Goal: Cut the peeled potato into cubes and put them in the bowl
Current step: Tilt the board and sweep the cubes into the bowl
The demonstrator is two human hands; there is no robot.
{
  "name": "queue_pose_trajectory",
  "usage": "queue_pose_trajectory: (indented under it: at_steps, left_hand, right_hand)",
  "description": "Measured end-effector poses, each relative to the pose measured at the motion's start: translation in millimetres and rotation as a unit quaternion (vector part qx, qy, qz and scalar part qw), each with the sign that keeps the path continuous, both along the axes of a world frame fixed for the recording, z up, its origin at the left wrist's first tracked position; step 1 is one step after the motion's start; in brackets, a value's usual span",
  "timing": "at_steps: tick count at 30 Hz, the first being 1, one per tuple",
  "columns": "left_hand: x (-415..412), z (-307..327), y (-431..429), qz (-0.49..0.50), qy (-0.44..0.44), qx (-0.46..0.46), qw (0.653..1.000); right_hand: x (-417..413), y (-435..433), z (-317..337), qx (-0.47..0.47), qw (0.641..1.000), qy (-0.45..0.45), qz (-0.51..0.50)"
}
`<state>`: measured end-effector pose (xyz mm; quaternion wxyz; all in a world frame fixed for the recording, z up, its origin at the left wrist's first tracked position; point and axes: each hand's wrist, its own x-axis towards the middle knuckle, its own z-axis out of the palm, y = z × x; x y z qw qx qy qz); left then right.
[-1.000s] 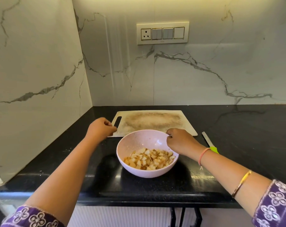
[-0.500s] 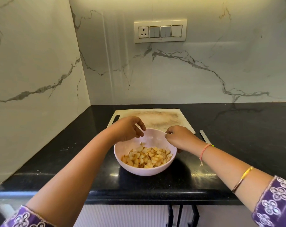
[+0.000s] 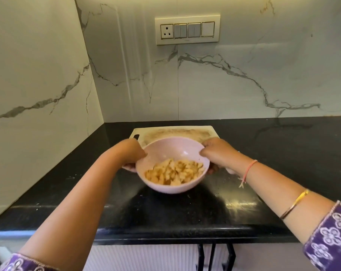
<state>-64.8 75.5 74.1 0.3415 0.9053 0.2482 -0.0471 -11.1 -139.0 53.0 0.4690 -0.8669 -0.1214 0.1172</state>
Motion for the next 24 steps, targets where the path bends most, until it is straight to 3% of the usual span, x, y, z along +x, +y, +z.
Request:
queue_pose_trajectory:
  at_steps: [3,6,8,10,18,24]
  left_hand:
    - [10,-1,2,0.062,-0.157,-0.165,0.972]
    - [23,-5,-2,0.078,-0.299,-0.389,0.868]
    - [37,-16,-6,0.064,-0.346,-0.467,0.812]
    - [54,-30,-8,0.052,-0.369,-0.484,0.792]
    - [124,-67,15,0.039,-0.356,-0.48,0.801]
    - [153,-72,34,0.053,-0.325,-0.461,0.824]
  right_hand:
    - [24,3,15,0.061,0.996,0.007,-0.063]
    - [46,9,19,0.117,0.988,0.015,-0.105]
    - [59,12,14,0.14,0.982,0.017,-0.127]
    - [71,18,7,0.144,0.978,0.023,-0.149]
    - [117,40,-9,0.106,0.98,0.01,-0.17]
    - [142,52,-28,0.136,0.977,0.046,-0.155]
